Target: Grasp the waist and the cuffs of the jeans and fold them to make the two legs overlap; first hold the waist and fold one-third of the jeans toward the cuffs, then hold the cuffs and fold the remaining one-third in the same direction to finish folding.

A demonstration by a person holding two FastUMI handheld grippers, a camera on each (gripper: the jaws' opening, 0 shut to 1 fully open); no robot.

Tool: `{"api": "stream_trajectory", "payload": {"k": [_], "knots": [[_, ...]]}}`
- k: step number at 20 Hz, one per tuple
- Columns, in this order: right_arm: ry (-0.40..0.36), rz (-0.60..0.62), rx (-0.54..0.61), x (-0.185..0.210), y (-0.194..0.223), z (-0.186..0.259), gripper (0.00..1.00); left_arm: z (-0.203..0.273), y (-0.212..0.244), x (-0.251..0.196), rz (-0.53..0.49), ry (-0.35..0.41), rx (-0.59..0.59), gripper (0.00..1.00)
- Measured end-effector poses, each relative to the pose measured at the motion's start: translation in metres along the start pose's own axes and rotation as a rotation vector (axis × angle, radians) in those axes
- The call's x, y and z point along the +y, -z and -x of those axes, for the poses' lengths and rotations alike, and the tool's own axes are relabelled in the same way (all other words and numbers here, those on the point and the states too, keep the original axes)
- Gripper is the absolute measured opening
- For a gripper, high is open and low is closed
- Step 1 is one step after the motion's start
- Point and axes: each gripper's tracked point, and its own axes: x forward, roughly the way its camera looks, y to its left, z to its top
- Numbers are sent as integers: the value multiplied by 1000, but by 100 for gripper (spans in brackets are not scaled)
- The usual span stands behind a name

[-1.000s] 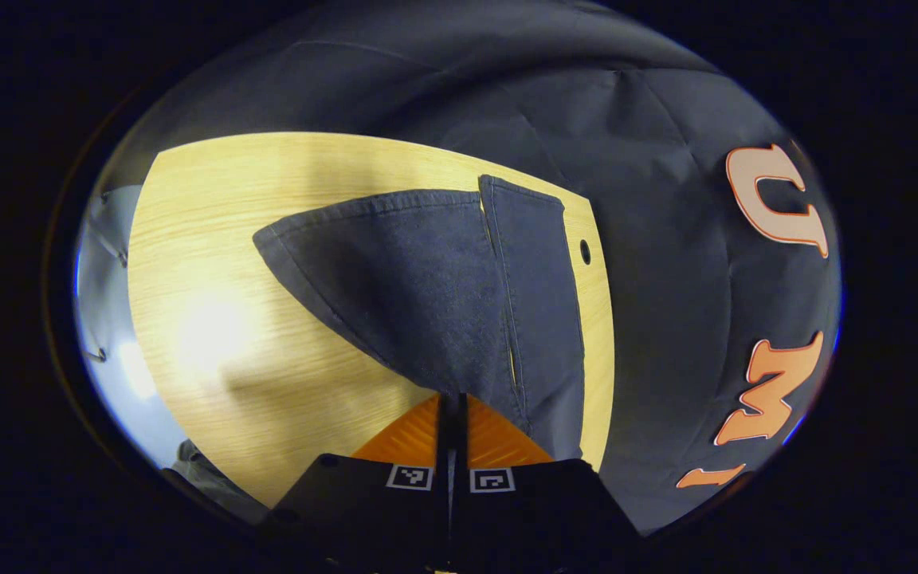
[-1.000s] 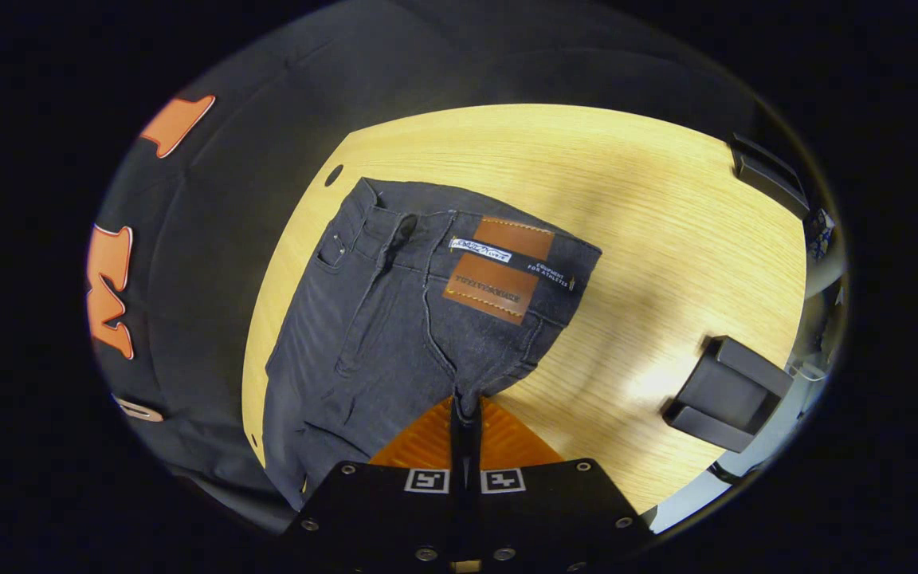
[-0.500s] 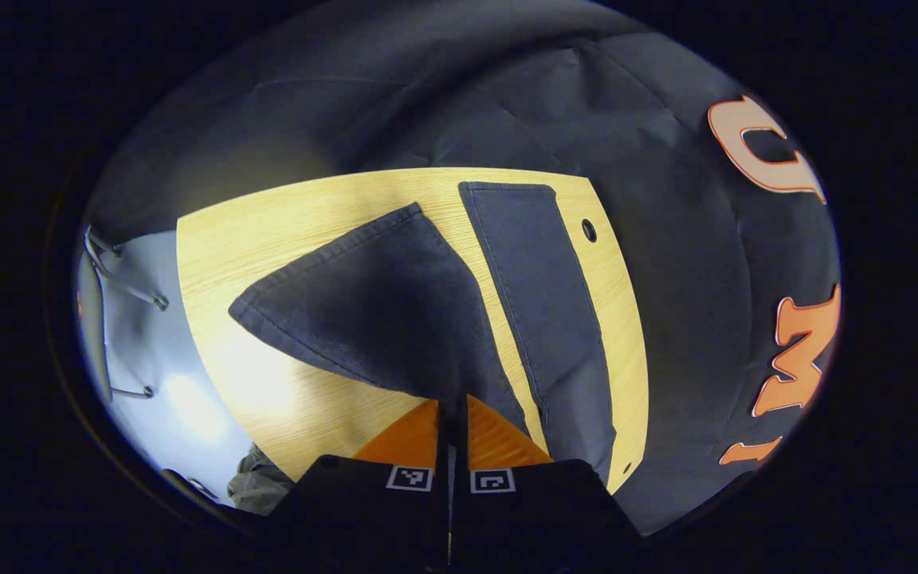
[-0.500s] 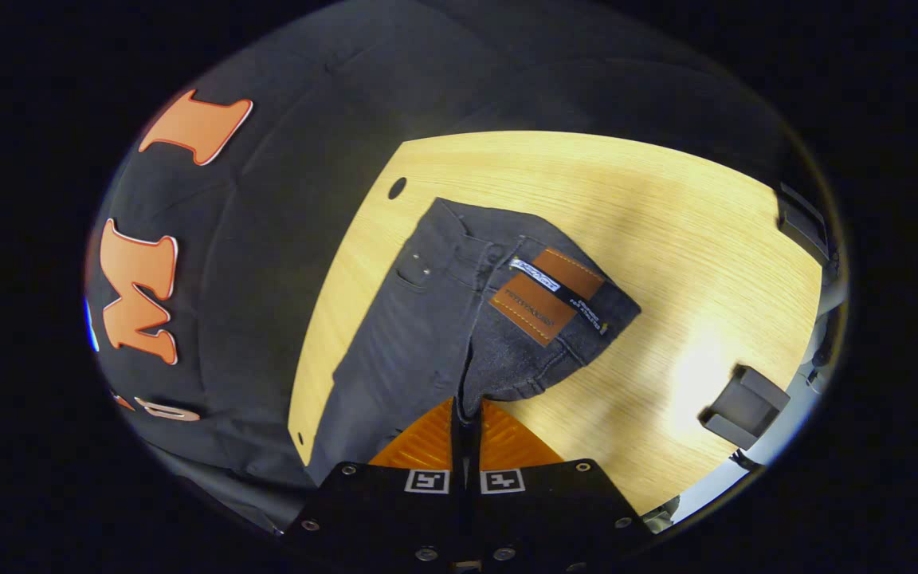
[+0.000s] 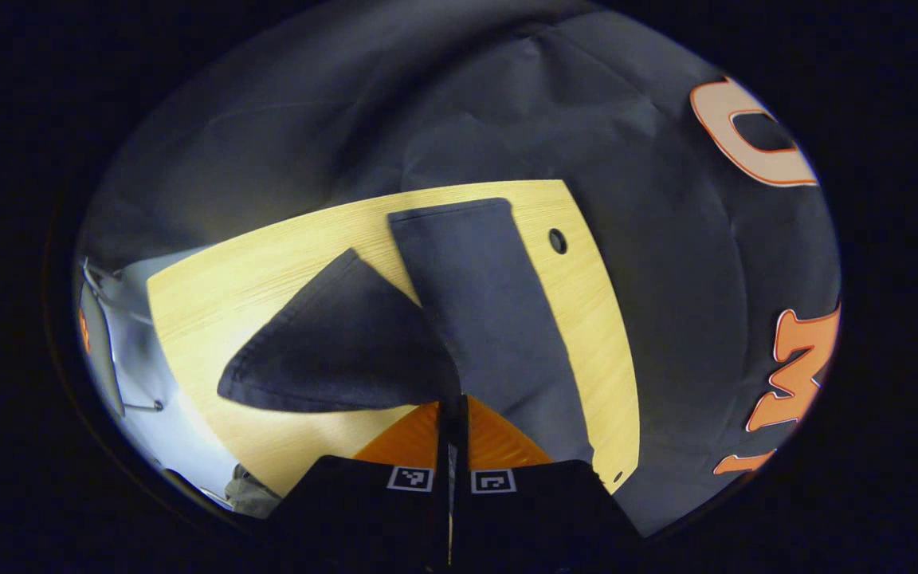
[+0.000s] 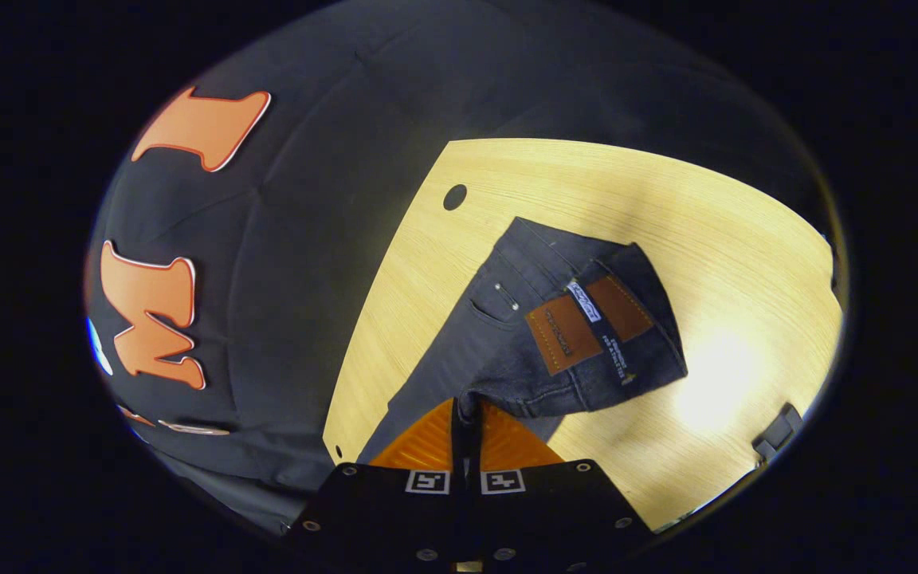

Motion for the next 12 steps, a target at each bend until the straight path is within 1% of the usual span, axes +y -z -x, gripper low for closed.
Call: {"api": "stream_trajectory", "payload": {"k": [2,3,5,7,10,12], "knots": [[-2,10,-1,12,-11,-21,0,-23,-11,-27,-21,13,10,2],[6,20,-6,14,-17,-30,0,-37,-15,-35,-31,6,19,3],[19,39,-12,19,-28,-52,0,-63,-29,-55,-48,18,17,4],[15,45,-19,28,-39,-74,0,-84,-43,-74,-61,41,2,4],[19,26,-14,34,-50,-107,0,-115,-58,-91,-107,58,-2,5],[51,22,0,35,-48,-120,2,-138,-61,-94,-133,51,11,6]]}}
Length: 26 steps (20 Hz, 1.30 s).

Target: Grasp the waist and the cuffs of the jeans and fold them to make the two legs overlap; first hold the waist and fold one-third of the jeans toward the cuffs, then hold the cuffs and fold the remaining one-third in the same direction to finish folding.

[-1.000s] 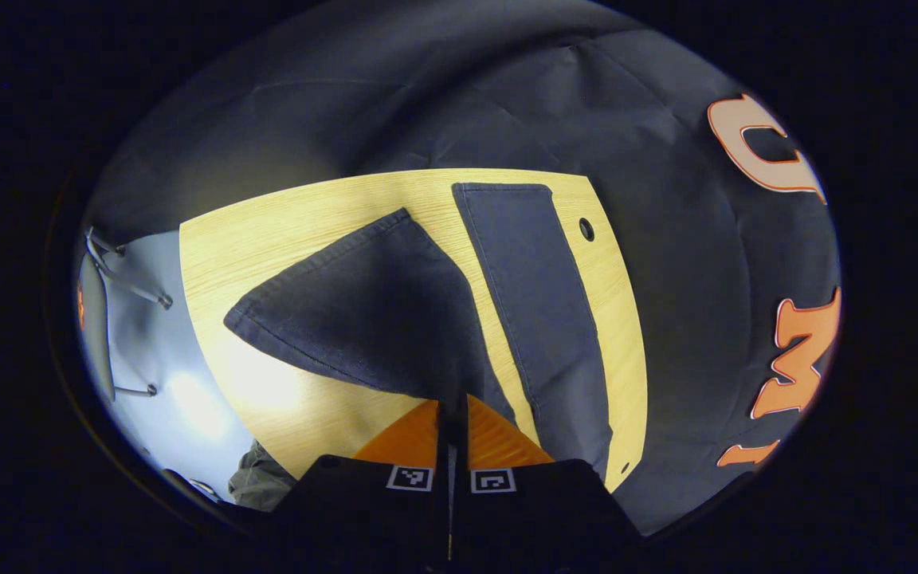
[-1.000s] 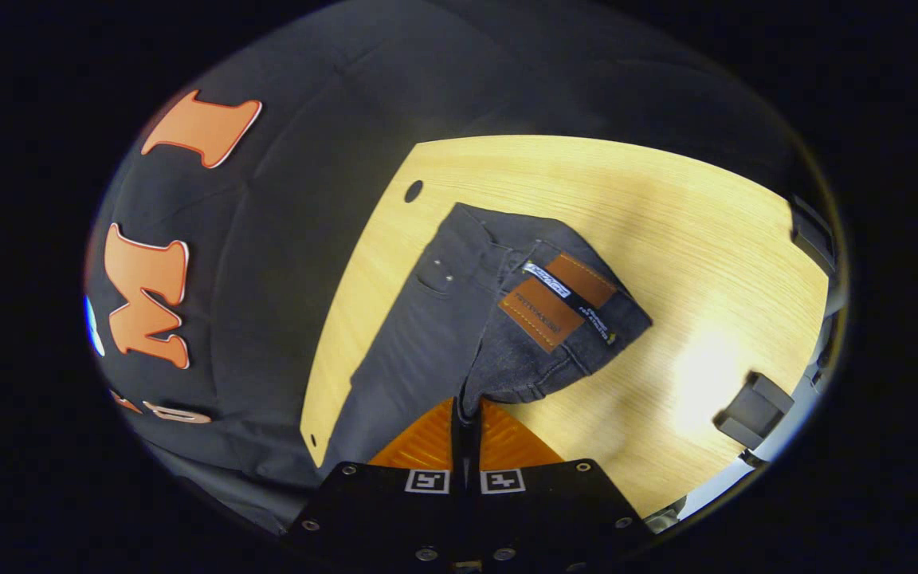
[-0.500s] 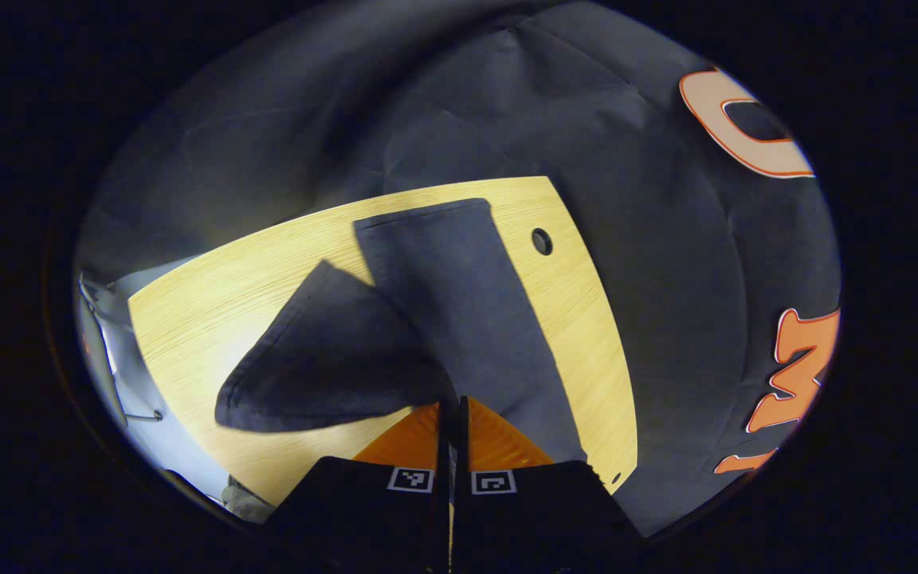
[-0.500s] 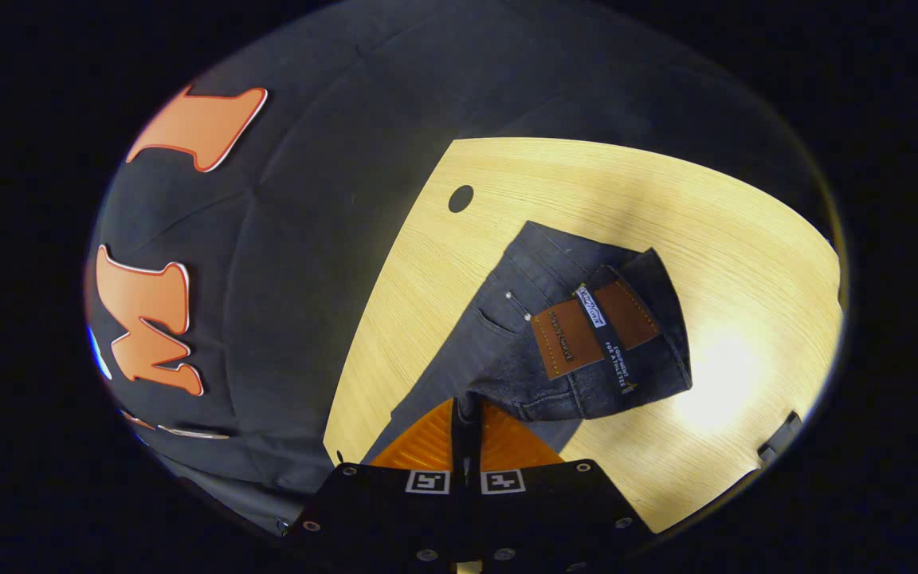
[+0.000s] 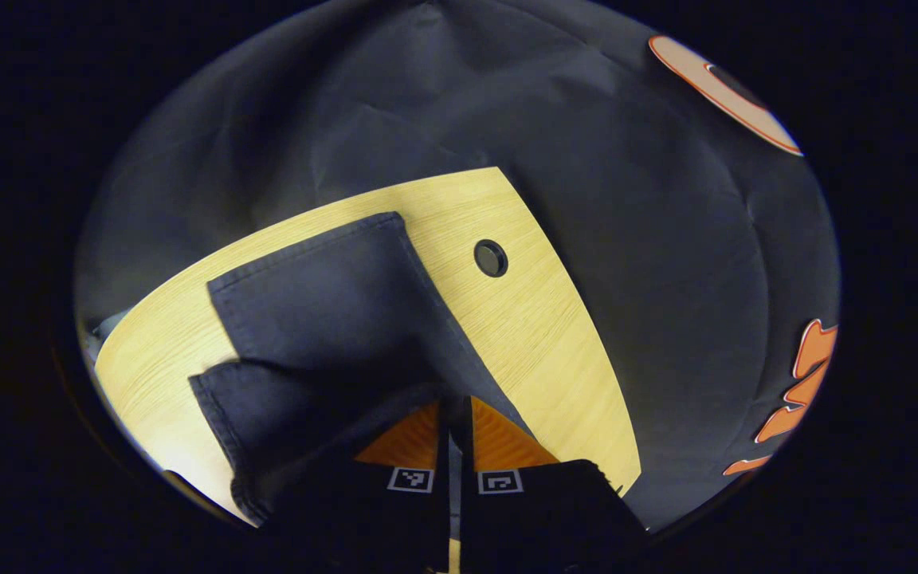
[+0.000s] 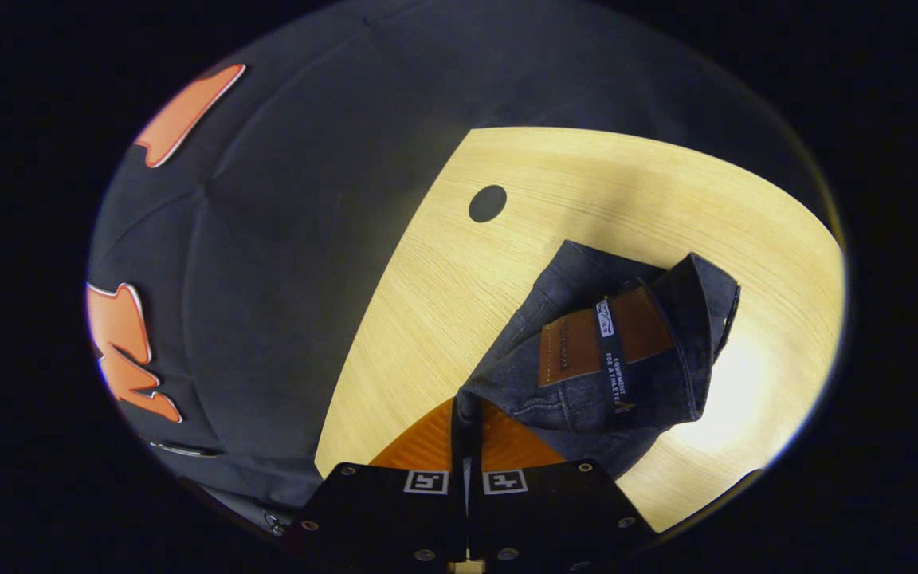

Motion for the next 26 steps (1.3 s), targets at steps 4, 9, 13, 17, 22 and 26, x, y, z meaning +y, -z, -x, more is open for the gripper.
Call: {"api": "stream_trajectory", "payload": {"k": [4,9,13,17,22,26], "knots": [[-95,77,-61,38,-10,0,23,-16,3,-21,7,78,0,54],[-181,134,-201,59,-37,66,98,17,5,-66,-128,137,-80,98],[-173,259,-315,46,-45,131,98,74,13,-97,-306,247,-192,98],[-166,310,-384,32,-43,180,98,113,31,-112,-392,301,-225,98],[-175,382,-354,22,-18,196,97,130,14,-85,-380,236,-275,98],[-170,426,-330,24,-4,193,98,175,-27,-71,-498,172,-468,98]]}}
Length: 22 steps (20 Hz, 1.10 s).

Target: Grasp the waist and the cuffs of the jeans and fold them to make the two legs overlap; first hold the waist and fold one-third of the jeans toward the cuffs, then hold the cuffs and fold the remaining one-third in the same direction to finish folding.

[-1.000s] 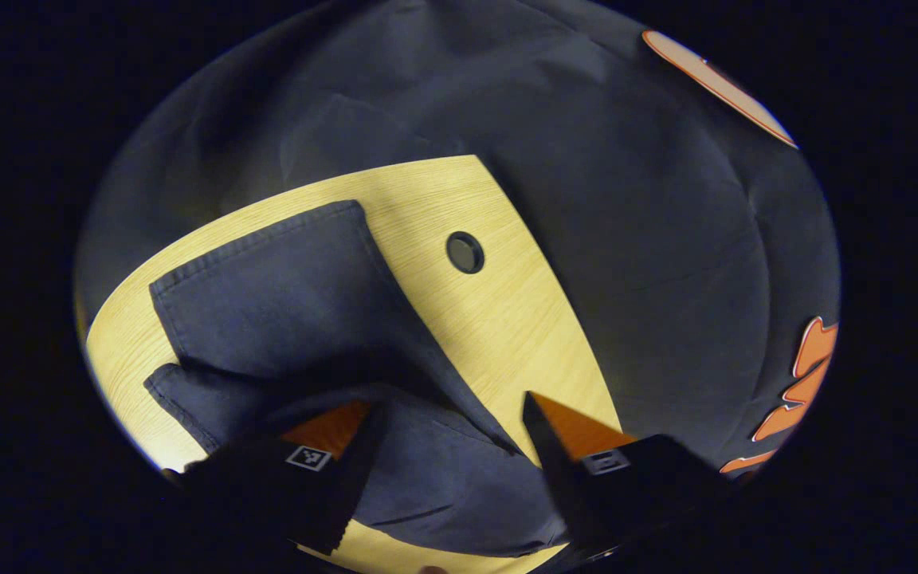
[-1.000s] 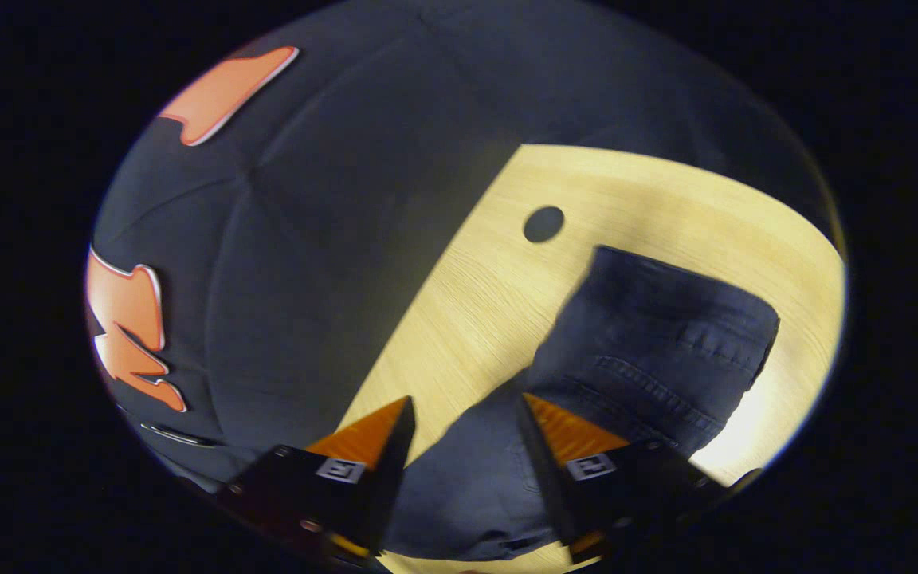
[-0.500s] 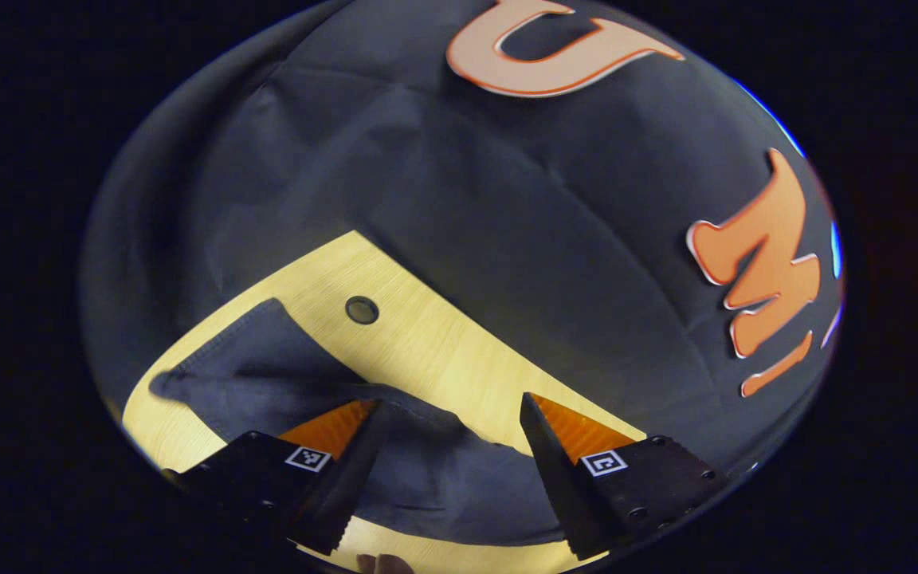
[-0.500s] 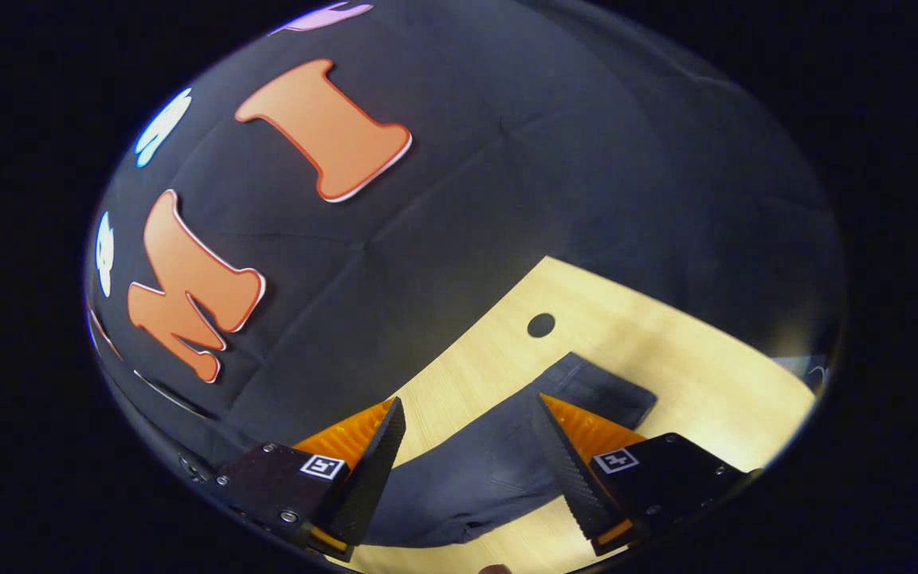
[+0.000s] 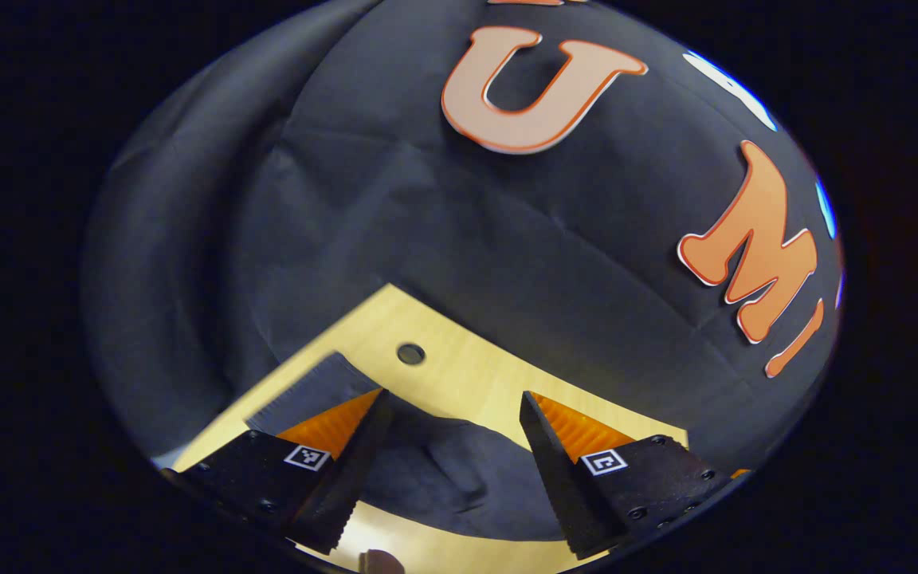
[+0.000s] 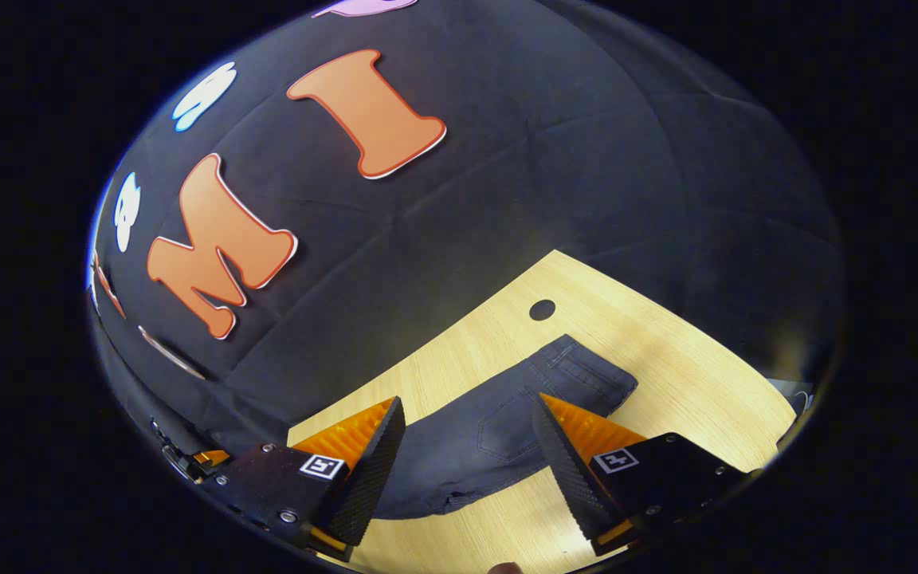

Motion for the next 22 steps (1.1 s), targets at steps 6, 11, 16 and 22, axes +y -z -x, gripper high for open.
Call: {"api": "stream_trajectory", "payload": {"k": [6,11,16,22], "knots": [[-8,-49,8,-10,7,1,98,74,-33,-19,-120,39,-223,98],[48,-174,36,-67,28,-14,98,117,-35,-22,-124,33,-322,98],[136,-281,126,-125,62,-60,98,135,-34,-21,-107,13,-357,97],[183,-339,195,-151,83,-115,98,147,-29,-31,-137,-31,-382,98]]}}
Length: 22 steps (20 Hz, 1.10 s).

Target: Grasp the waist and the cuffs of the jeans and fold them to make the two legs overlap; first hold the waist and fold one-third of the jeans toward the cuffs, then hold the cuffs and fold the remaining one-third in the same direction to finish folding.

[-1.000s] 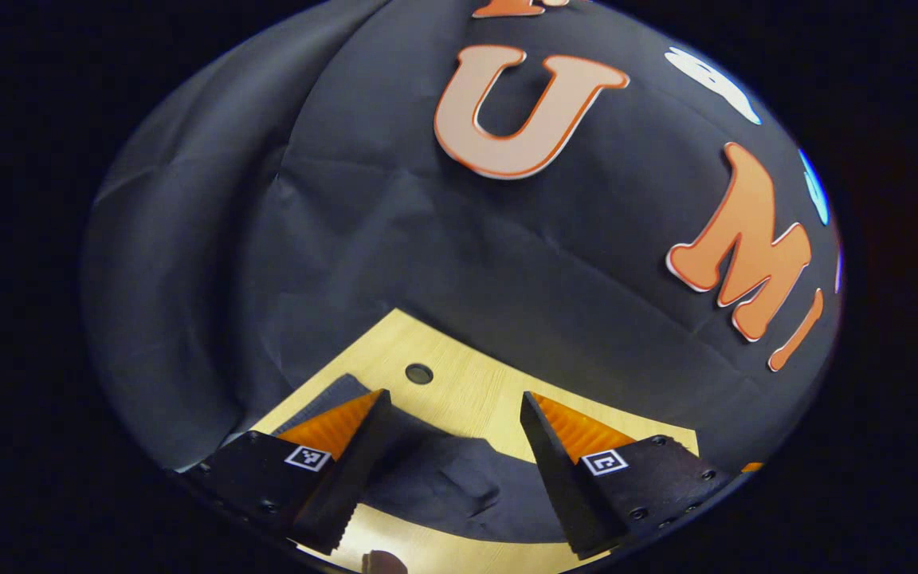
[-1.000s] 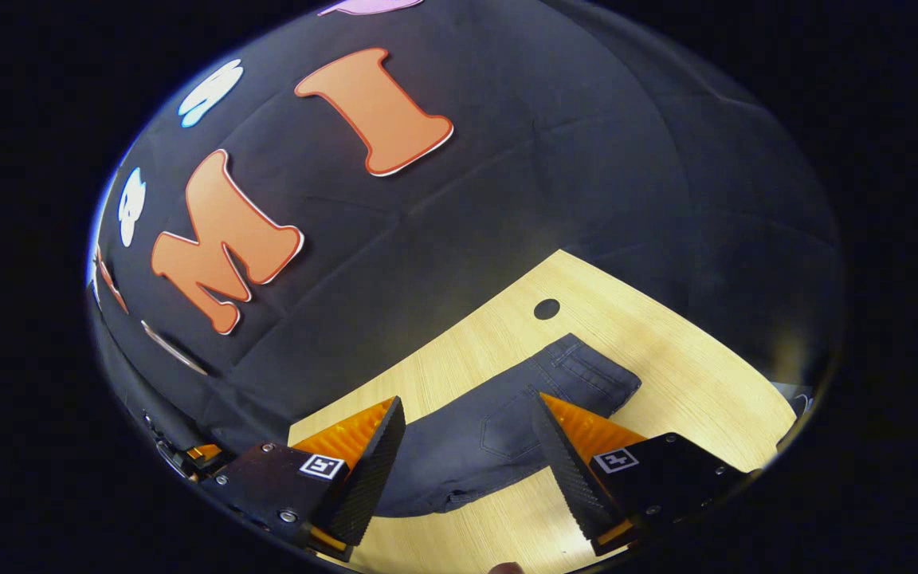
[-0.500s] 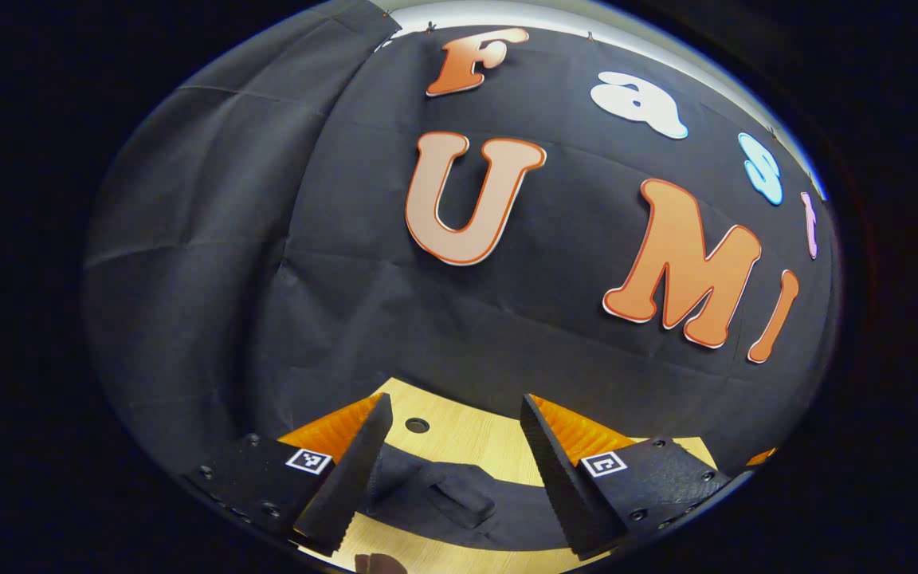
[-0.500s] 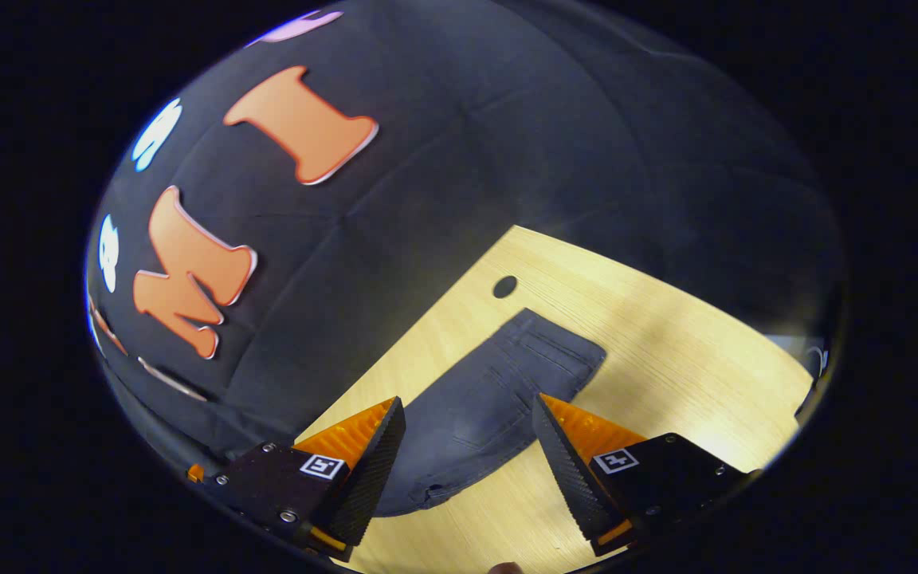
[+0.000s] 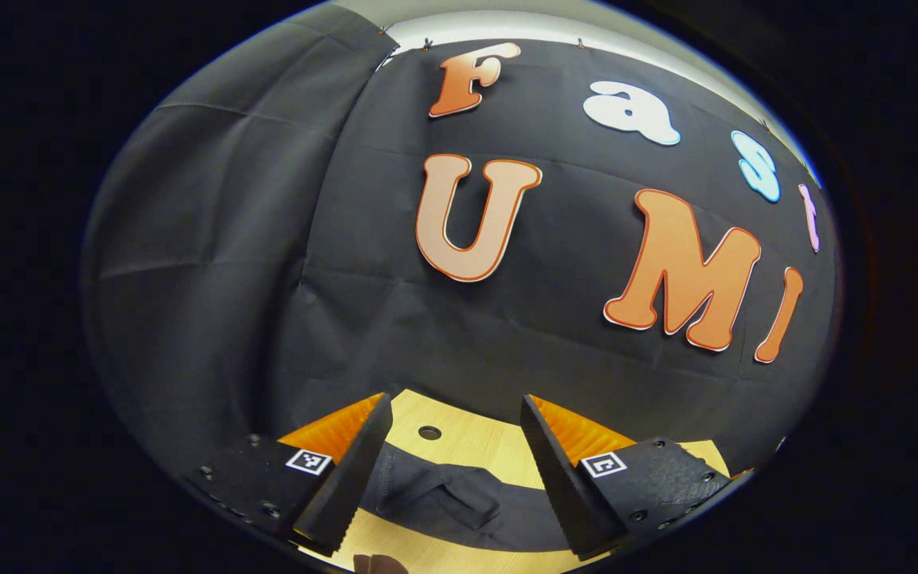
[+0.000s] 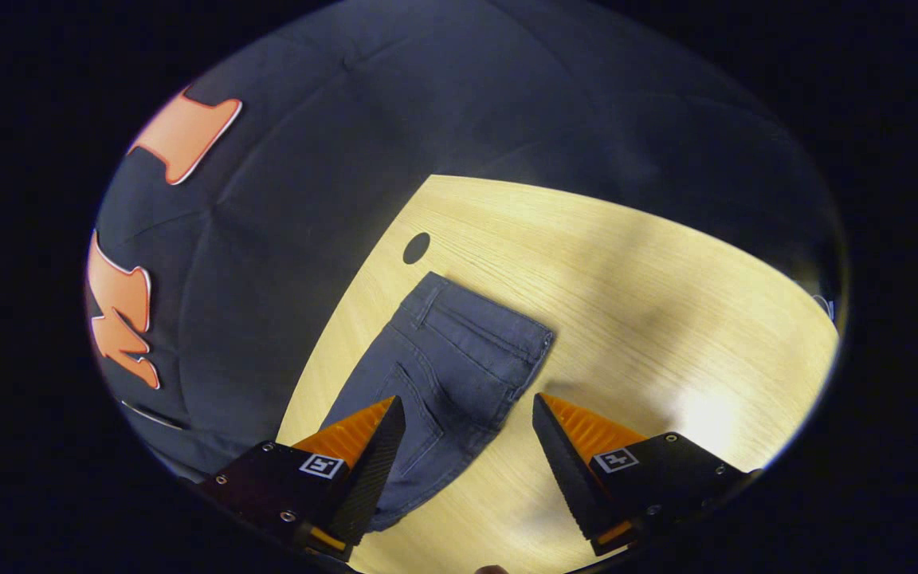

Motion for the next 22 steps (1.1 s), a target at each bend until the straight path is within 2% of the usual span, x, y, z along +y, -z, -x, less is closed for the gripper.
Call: {"api": "stream_trajectory", "payload": {"k": [4,5,7,8,11,12,14,15,18,19,22], "knots": [[1,-46,0,-1,-3,-24,100,10,-2,1,-25,-32,-8,98],[-4,-56,-9,0,-6,-27,96,13,-2,2,-30,-43,-9,98],[37,-58,-25,-9,-8,-32,94,18,0,8,-23,-63,-6,97],[56,-61,-31,-13,-7,-34,75,21,2,12,-11,-71,-6,97],[69,-52,-54,-12,-7,-37,54,25,7,18,9,-85,-2,97],[83,-52,-68,-11,-10,-36,33,26,11,22,4,-90,3,97],[115,-41,-103,-10,-12,-32,33,25,12,28,-8,-89,8,97],[113,-3,-107,-6,-13,-28,16,24,13,29,-9,-87,7,97],[112,69,-184,12,-23,-5,16,18,9,40,-12,-69,11,97],[99,80,-212,22,-29,9,16,15,8,44,-16,-60,10,94],[63,153,-279,47,-37,68,15,10,1,59,-15,-39,11,97]]}}
